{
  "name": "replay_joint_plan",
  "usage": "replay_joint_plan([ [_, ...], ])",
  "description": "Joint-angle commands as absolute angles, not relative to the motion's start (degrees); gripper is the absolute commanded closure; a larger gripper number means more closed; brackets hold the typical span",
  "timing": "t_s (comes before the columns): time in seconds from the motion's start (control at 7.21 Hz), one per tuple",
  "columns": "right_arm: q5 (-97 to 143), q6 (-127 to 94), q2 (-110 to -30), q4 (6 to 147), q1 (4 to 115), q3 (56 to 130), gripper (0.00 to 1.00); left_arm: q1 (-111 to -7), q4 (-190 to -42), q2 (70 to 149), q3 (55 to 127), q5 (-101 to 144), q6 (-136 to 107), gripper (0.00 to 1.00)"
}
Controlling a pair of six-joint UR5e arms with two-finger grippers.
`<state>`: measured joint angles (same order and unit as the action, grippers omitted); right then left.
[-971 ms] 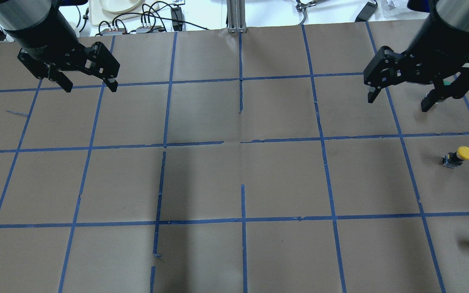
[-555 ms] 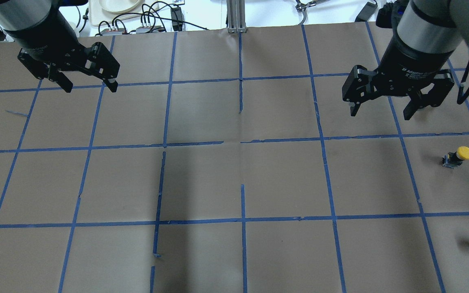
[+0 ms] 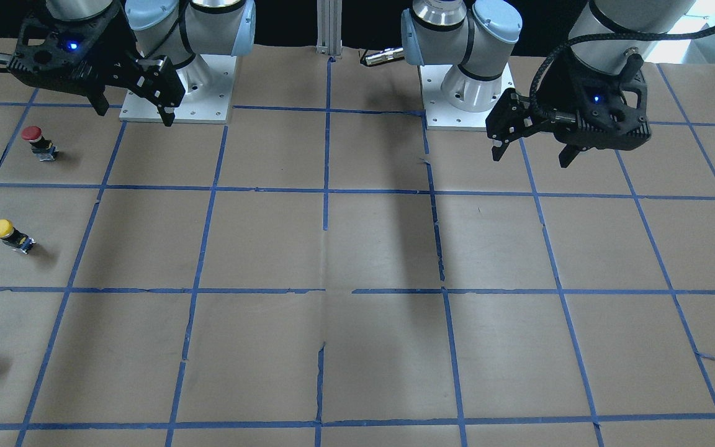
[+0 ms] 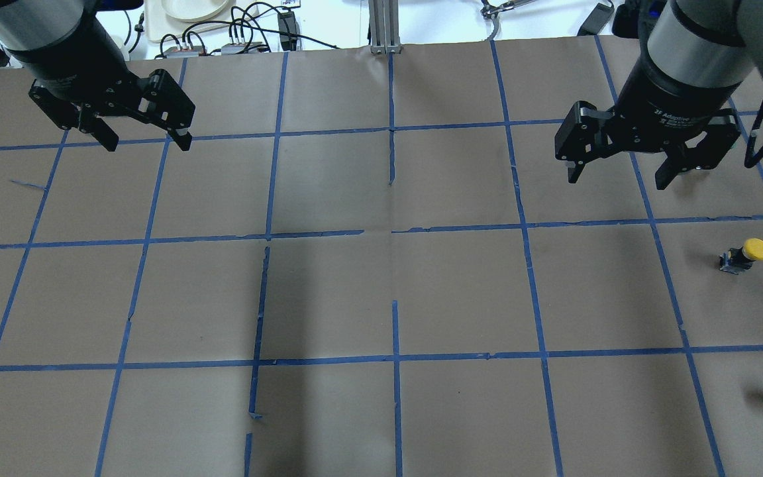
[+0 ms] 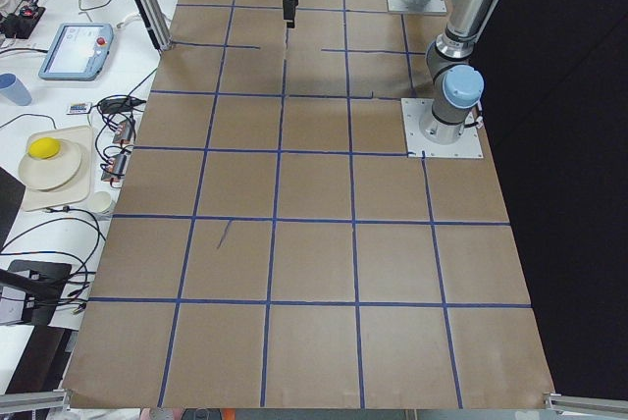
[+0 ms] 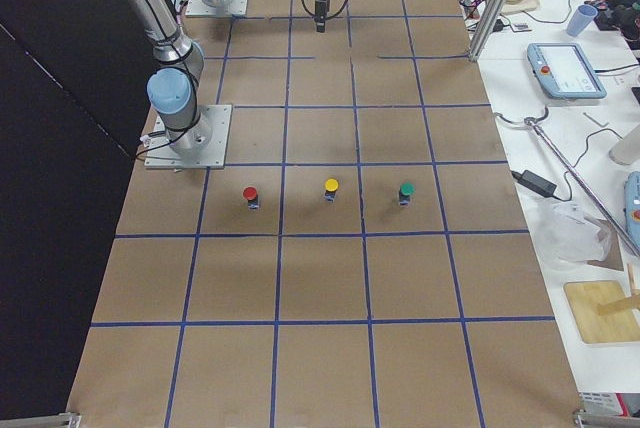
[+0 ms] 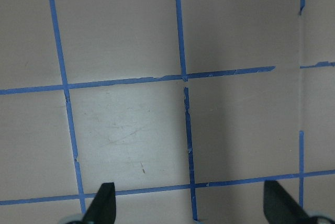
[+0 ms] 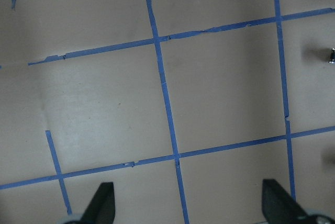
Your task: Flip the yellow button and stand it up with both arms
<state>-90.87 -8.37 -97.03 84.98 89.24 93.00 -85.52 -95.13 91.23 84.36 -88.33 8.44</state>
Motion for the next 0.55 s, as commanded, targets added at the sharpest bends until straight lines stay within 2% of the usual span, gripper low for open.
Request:
replay_joint_plan([
  [0.0, -89.47, -8.44, -97.21, 84.46, 89.21, 93.42, 0.00, -85.52, -95.10, 91.23, 84.37, -88.33, 8.44, 0.00],
  [0.42, -89.39, -8.44, -97.21, 84.46, 88.77, 93.52, 0.00, -85.52, -95.10, 91.23, 84.38, -88.33, 8.44, 0.00],
])
